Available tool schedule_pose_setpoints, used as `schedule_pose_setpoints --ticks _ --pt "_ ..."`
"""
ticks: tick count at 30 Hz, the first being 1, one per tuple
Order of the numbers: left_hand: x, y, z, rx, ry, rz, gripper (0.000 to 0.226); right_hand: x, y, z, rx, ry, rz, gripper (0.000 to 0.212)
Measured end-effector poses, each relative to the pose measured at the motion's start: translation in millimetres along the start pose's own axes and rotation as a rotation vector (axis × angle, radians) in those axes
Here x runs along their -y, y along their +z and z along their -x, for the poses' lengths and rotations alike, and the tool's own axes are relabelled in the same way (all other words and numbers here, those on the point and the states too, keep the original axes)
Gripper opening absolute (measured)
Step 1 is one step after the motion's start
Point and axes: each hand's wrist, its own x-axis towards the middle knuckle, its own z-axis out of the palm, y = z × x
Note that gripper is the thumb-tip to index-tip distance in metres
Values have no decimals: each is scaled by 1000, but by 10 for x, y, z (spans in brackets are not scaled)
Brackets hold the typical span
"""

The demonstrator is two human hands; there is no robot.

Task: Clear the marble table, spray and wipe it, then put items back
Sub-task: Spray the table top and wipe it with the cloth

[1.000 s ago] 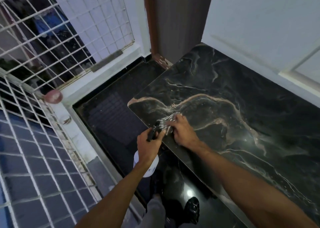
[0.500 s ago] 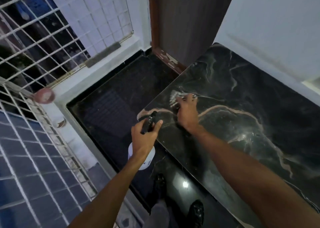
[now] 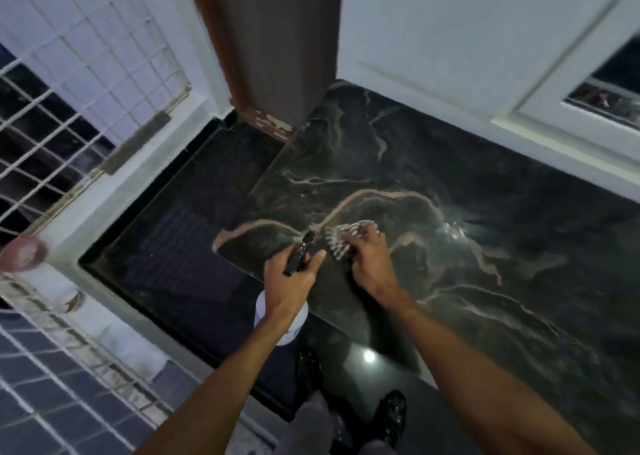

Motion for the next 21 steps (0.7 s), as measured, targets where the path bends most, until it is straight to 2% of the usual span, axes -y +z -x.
schedule_pose_setpoints --ticks 2,8,10,12,15,18,21 --pt "-95 257 191 61 8 -26 51 -347 -313 227 -182 226 -95 53" --pt "-366 1136 945 217 14 -54 48 -1439 -1068 1269 -379 467 -131 54" --pt "-431 1407 1229 227 -17 -100 44 -1778 -1238 1599 -399 553 -115 54" --pt "-437 1573 1403 209 -63 -136 47 -1977 -1319 1779 -413 556 -107 53" --pt "-514 1779 1684 257 -10 -165 53 -2267 -1437 1988 -435 589 -103 51" --pt "-540 1793 1767 277 5 -146 50 -2347 -1419 1999 -395 639 -97 51" --pt "-522 1727 1720 187 -1 -115 52 -2169 -1272 1939 -328 618 -83 50"
